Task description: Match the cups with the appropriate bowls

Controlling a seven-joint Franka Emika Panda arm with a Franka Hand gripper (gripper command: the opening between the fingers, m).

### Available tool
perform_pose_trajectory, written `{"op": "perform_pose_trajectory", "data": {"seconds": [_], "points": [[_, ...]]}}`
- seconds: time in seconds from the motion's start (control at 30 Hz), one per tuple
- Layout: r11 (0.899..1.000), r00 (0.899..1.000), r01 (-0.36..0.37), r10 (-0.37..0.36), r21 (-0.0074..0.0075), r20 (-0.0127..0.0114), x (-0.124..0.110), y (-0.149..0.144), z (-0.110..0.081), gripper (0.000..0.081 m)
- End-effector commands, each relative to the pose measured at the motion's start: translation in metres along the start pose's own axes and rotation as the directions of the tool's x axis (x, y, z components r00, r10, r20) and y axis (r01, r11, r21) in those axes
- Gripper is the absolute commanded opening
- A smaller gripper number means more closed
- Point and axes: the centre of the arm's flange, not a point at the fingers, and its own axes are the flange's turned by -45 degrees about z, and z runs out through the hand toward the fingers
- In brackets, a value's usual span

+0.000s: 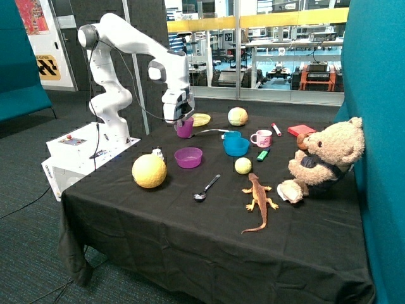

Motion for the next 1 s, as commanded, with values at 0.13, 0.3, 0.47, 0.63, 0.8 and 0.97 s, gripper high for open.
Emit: {"op": "perform_pose_trajectory", "data": {"seconds": [0.13,0.3,0.47,0.63,0.8,0.97], "points": [[0.999,0.999,-0.041,0.041,-0.0002,-0.0002,0.026,0.024,0.010,0.0000],[0.998,0.998,-0.059,0.059,-0.0002,-0.0002,0.031,0.033,0.016,0.0000],[0.998,0.998,-0.070,0.070,-0.0002,-0.0002,0.036,0.043,0.020,0.0000],[0.997,0.997,-0.076,0.076,-0.0002,-0.0002,0.042,0.053,0.023,0.0000],[0.996,0.996,-0.091,0.091,-0.0002,-0.0002,0.046,0.065,0.030,0.0000],[0.996,0.996,-0.092,0.092,-0.0002,-0.0002,0.043,0.072,0.043,0.0000]]}}
